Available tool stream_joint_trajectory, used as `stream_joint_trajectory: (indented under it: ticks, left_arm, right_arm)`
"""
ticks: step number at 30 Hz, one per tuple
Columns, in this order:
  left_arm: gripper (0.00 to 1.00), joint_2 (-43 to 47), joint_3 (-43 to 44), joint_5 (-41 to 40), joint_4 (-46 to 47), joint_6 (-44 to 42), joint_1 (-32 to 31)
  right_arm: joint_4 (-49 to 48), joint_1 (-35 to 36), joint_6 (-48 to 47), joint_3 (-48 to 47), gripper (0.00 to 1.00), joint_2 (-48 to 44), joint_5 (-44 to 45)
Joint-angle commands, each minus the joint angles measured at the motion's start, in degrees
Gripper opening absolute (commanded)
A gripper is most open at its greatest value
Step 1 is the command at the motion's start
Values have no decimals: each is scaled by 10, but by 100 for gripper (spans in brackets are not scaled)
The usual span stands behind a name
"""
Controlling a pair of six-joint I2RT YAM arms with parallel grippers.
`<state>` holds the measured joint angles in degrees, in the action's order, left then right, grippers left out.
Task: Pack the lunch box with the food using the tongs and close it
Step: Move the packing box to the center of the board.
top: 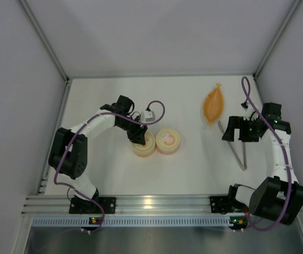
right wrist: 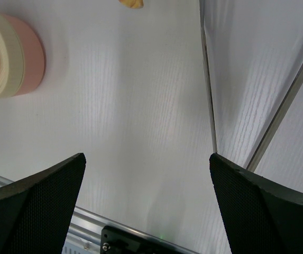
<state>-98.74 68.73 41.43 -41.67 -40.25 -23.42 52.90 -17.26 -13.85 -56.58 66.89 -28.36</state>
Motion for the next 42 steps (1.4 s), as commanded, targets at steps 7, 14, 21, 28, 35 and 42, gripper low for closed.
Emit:
stream_joint_trajectory:
  ticks: [7,14,21,28,35,42]
  left_arm:
    - [50,-6,-12,-55,-75,40,-1]
    - [54,84,40,-91,-30,116,42]
    - [54,119,69,-51,-81,101,45]
    - [38,102,67,50,-176,52,45]
    - [2,30,70,102,-228,35,43]
    - [0,-25,70,81,-135,118,43]
  right_arm:
    - [-3,8,-5,-13,99,-10,-13]
    - [-5,9,-1,-13,99,-12,-19]
    - [-8,8,0,-10,99,-13,-21]
    - [-10,8,1,-8,99,-12,-21]
    - [-15,9,5,-6,99,-9,-22]
    - [-13,8,2,-6,99,-7,-19]
